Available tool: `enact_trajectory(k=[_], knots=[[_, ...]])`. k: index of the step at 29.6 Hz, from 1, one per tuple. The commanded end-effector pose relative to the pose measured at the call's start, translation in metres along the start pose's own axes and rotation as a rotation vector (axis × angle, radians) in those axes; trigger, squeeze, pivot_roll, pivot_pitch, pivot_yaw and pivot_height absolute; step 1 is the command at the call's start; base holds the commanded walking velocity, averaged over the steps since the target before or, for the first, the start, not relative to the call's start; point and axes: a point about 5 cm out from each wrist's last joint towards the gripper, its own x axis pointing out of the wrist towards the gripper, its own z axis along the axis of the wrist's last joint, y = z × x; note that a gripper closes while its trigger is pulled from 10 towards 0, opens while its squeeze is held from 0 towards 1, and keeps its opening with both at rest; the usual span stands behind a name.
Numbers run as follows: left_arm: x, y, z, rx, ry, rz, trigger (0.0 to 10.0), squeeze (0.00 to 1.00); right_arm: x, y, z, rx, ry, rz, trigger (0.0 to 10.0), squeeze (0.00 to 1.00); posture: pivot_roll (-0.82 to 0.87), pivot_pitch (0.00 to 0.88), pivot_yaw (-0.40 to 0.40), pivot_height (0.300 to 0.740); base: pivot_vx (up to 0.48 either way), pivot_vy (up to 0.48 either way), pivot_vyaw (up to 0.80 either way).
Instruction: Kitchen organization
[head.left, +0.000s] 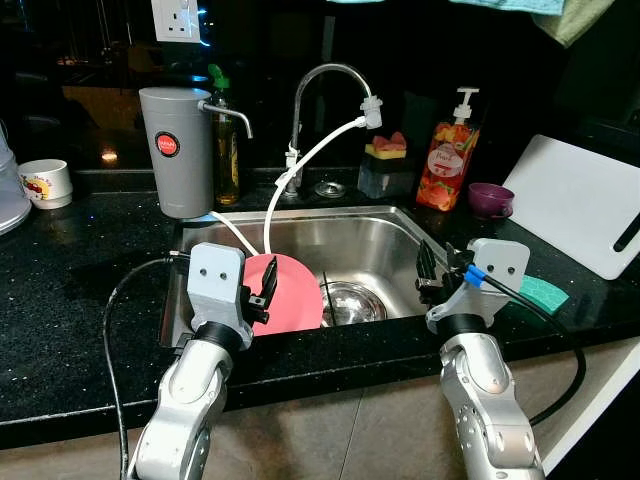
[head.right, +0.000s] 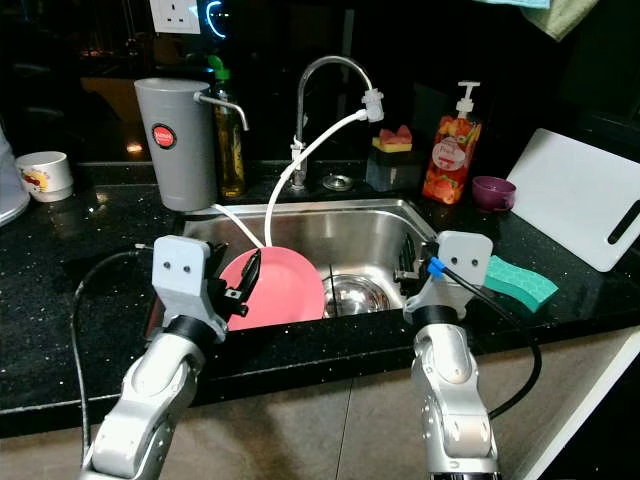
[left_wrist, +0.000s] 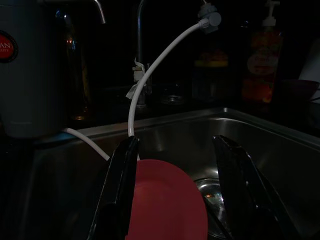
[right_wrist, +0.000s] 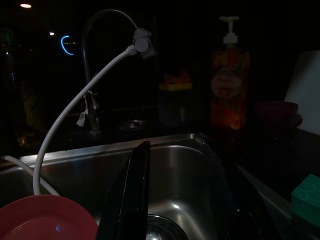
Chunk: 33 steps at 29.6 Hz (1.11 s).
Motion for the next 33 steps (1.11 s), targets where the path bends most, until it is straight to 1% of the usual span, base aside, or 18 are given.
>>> enact_trajectory(k=[1, 33], knots=[[0.0018, -0.0013, 0.0003, 0.004, -0.005, 0.001, 10.0, 0.0, 0.0011, -0.0023, 0.001, -0.007, -0.008, -0.008, 10.0, 0.0, 0.1, 0.016, -0.082, 0.74, 0.0, 0.0, 0.0], [0.0019, -0.0007, 0.0006, 0.005, -0.002, 0.0, 10.0, 0.0, 0.0004, -0.0017, 0.0002, -0.004, -0.006, -0.012, 10.0, 0.0, 0.11, 0.021, -0.078, 0.74, 0.0, 0.0, 0.0]])
